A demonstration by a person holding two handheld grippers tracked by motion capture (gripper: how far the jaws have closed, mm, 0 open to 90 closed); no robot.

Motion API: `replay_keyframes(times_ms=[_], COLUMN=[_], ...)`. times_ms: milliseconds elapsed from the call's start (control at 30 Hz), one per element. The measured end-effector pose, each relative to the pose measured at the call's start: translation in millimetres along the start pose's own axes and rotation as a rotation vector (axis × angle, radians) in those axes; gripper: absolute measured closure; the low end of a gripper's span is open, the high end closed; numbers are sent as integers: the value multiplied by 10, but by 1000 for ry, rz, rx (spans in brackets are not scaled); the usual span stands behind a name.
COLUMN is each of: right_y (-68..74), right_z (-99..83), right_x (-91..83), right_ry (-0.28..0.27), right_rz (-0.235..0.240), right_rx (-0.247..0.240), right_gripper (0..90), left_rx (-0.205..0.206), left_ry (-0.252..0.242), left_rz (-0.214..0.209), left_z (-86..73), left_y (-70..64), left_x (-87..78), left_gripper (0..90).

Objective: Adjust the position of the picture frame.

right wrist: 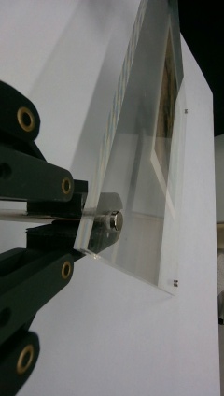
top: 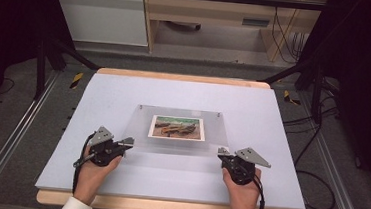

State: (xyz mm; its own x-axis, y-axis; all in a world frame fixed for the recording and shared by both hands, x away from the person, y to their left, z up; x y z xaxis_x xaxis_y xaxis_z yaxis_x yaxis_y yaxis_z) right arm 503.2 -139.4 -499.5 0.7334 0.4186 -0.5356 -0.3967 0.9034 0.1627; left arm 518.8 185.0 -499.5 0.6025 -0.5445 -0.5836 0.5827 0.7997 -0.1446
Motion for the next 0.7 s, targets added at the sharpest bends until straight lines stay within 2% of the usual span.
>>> replay_keyframes(times_ms=[700], right_y=[-36], right_z=[-72], right_x=[43], right_ry=[32], right_rz=[-19], right_rx=[2], right_gripper=[848], left_rx=[8], left_ry=[46], left_rz=[6], left_z=[-85], left_y=[-32], left_x=[51], left_gripper=[835])
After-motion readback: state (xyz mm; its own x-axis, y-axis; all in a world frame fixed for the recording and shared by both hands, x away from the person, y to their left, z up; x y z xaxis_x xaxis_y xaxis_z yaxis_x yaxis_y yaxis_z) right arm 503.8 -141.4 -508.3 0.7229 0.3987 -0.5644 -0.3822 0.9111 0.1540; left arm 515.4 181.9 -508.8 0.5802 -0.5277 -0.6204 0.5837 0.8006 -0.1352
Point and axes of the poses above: each handheld gripper's, and its own axes: x roughly forward along the jaws, z roughly out of its top, y roughly to its left, the point moved 9 cm from there along x, roughly forward along the jaws, and after that the axes turned 8 degrees about y, right-handed, at the moved point
